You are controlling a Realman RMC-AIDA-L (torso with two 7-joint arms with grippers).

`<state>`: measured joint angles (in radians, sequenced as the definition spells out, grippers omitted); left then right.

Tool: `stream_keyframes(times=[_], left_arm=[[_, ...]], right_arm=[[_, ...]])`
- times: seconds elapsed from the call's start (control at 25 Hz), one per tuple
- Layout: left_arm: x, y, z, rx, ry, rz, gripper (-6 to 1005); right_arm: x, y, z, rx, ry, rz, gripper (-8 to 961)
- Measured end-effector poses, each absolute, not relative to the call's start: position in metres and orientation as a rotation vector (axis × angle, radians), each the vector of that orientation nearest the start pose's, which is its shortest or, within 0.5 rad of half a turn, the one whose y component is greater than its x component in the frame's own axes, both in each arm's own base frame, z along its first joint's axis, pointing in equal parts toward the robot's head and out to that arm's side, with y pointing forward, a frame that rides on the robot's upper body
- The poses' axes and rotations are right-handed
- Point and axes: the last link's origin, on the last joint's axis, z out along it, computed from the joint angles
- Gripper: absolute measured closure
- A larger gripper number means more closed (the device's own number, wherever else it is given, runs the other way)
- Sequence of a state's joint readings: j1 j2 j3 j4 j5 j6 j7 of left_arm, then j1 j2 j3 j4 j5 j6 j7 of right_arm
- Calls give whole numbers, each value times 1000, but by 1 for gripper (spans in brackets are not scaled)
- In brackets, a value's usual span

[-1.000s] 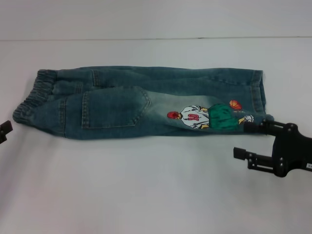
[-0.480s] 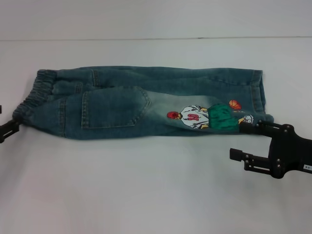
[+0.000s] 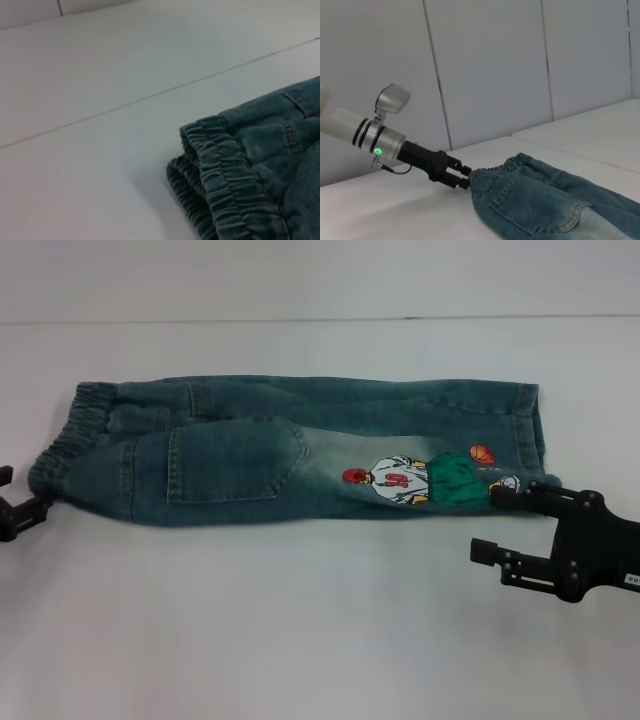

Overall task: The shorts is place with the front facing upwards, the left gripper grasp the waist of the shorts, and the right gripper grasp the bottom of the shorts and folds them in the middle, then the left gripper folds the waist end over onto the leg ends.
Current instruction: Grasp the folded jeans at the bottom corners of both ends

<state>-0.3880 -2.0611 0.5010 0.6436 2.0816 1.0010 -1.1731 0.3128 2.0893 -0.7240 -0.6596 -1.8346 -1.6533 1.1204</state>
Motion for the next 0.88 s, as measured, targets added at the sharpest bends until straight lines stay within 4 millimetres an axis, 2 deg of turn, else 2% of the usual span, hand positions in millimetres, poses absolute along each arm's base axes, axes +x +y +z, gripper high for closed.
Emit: stream_keyframes(times=[0.36,0.88], left_arm=[[-384,326,38,-2220,-696,-153,354],[-373,332,40,-2268,-643,-180,369]], right_arm=[[296,273,5,-2620,481,835,202],[298,275,2,-2599,510,833,205]])
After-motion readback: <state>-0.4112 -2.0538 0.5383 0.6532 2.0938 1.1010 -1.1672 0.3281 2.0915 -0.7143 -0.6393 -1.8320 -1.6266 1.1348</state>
